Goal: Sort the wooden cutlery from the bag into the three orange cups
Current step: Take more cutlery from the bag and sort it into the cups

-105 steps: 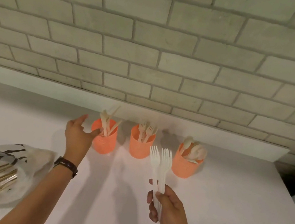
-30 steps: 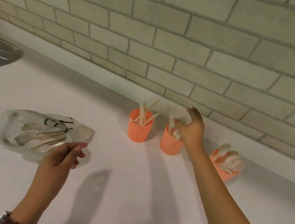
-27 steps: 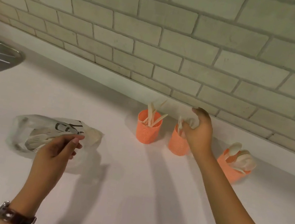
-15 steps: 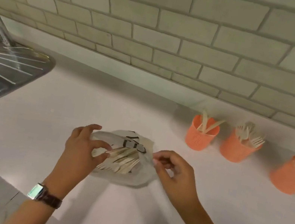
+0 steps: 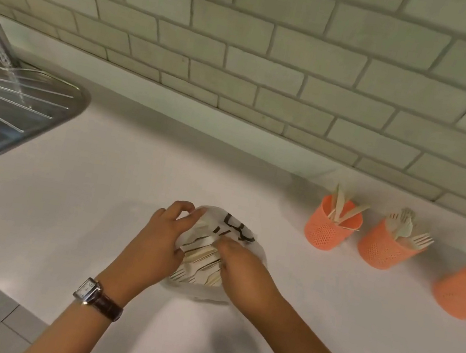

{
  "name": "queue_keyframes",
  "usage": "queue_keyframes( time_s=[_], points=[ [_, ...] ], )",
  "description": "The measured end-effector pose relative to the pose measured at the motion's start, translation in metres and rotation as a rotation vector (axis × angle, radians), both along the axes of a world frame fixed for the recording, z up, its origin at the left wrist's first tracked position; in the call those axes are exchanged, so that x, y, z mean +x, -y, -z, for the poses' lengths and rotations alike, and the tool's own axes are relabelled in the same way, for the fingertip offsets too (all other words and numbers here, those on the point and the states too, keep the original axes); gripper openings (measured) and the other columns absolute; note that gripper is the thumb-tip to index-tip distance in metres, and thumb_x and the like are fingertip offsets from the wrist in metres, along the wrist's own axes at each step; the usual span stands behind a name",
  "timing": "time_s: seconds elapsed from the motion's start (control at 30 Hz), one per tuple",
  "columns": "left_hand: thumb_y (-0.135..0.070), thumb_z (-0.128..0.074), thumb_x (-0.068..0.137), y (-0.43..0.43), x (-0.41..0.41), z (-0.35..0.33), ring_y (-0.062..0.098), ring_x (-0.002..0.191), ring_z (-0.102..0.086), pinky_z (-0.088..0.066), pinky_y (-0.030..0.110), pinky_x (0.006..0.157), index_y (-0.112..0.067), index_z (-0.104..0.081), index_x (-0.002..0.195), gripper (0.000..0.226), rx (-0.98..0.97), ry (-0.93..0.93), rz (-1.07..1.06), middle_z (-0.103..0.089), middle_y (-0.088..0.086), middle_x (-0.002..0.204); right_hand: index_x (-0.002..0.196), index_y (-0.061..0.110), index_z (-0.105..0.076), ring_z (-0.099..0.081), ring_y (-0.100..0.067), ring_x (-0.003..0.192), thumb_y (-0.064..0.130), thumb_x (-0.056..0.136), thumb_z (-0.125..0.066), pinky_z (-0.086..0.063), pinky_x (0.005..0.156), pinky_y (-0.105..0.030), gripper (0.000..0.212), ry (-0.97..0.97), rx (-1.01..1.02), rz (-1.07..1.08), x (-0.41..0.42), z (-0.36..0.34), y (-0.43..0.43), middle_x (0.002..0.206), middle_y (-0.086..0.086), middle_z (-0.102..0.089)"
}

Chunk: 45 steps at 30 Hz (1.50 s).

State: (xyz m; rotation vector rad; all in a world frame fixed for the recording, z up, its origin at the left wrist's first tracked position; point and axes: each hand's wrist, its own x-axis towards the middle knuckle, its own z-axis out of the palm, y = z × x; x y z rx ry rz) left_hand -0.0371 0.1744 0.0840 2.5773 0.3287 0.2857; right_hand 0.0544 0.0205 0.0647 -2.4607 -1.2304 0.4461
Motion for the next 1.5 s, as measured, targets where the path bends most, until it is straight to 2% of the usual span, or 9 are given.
queue_keyframes(
  time_s=[0.07, 0.3, 0.47, 0.63, 0.87, 1.07, 1.17, 1.33, 1.5],
  points=[
    [0.008, -0.051, 0.072, -0.004, 0.001, 0.001, 0.01, 0.106, -0.038, -0.033, 0.006, 0.075, -0.037, -0.031, 0.141, 0.085, -0.079, 0.001, 0.03, -0.031, -0.013, 0.134, 0.117, 0.003, -0.053, -0.054, -0.029, 0.113, -0.004, 0.082, -0.048, -0.044, 0.088, -0.034, 0.036, 0.096, -0.113, -0.102, 0.007, 0.015, -0.017, 0.122, -0.012, -0.054],
    [0.006, -0.054, 0.072, -0.015, -0.005, 0.006, 0.01, 0.113, -0.041, -0.034, 0.007, 0.084, -0.039, -0.032, 0.14, 0.084, -0.161, 0.037, 0.088, -0.025, -0.026, 0.126, 0.115, 0.002, -0.054, -0.054, -0.033, 0.102, -0.007, 0.075, -0.057, -0.047, 0.081, -0.04, 0.042, 0.279, -0.128, -0.295, 0.037, 0.047, -0.037, 0.115, -0.017, -0.055],
    [0.002, -0.057, 0.075, -0.024, -0.011, 0.006, 0.011, 0.117, -0.043, -0.041, 0.023, 0.095, -0.037, -0.039, 0.137, 0.076, -0.188, 0.031, 0.089, -0.032, -0.023, 0.128, 0.108, 0.002, -0.055, -0.054, -0.031, 0.092, -0.007, 0.07, -0.06, -0.043, 0.071, -0.038, 0.04, 0.215, -0.158, -0.383, 0.046, 0.04, -0.037, 0.105, -0.017, -0.055],
    [0.0, -0.059, 0.077, -0.029, -0.017, 0.008, 0.009, 0.116, -0.045, -0.038, 0.018, 0.091, -0.038, -0.043, 0.135, 0.071, -0.191, 0.034, 0.076, -0.038, -0.022, 0.13, 0.096, 0.001, -0.054, -0.054, -0.031, 0.084, -0.011, 0.073, -0.053, -0.043, 0.068, -0.039, 0.026, 0.197, -0.183, -0.422, 0.048, 0.033, -0.037, 0.097, -0.018, -0.054],
    [-0.003, -0.061, 0.08, -0.034, -0.023, 0.011, 0.007, 0.118, -0.045, -0.038, 0.017, 0.094, -0.04, -0.045, 0.133, 0.067, -0.187, -0.005, 0.041, -0.041, -0.023, 0.13, 0.105, -0.001, -0.05, -0.056, -0.029, 0.088, -0.003, 0.076, -0.054, -0.041, 0.065, -0.033, 0.03, 0.221, -0.17, -0.416, 0.044, 0.032, -0.03, 0.1, -0.017, -0.057],
    [0.003, -0.056, 0.081, -0.035, -0.028, 0.013, 0.005, 0.112, -0.047, -0.035, 0.01, 0.084, -0.04, -0.046, 0.132, 0.067, -0.167, -0.005, 0.039, -0.042, -0.025, 0.128, 0.103, 0.009, -0.054, -0.057, -0.021, 0.089, 0.01, 0.08, -0.057, -0.044, 0.068, -0.028, 0.023, 0.076, -0.099, -0.299, 0.043, 0.021, -0.023, 0.101, -0.006, -0.062],
    [0.006, -0.053, 0.08, -0.039, -0.028, 0.016, 0.008, 0.108, -0.047, -0.035, 0.01, 0.079, -0.037, -0.047, 0.132, 0.068, -0.124, 0.01, 0.024, -0.045, -0.019, 0.13, 0.101, 0.013, -0.054, -0.046, -0.009, 0.081, 0.015, 0.083, -0.055, -0.036, 0.062, -0.021, 0.018, 0.026, -0.076, -0.308, 0.044, 0.006, -0.019, 0.099, 0.0, -0.06],
    [0.011, -0.048, 0.079, -0.045, -0.027, 0.019, 0.014, 0.106, -0.048, -0.034, 0.014, 0.083, -0.033, -0.048, 0.133, 0.069, -0.064, 0.015, -0.021, -0.048, -0.014, 0.131, 0.094, 0.01, -0.05, -0.048, -0.01, 0.077, 0.008, 0.083, -0.053, -0.033, 0.06, -0.018, 0.011, 0.005, -0.045, -0.37, 0.044, -0.011, -0.012, 0.09, -0.001, -0.058],
    [0.006, -0.055, 0.08, -0.046, -0.028, 0.018, 0.015, 0.099, -0.053, -0.037, 0.012, 0.074, -0.029, -0.053, 0.129, 0.06, -0.114, 0.038, -0.049, -0.052, -0.011, 0.126, 0.091, 0.032, -0.045, -0.049, -0.011, 0.071, 0.01, 0.085, -0.057, -0.041, 0.06, -0.028, 0.026, -0.277, 0.328, -0.185, 0.03, -0.028, -0.01, 0.08, 0.002, -0.052]
  ],
)
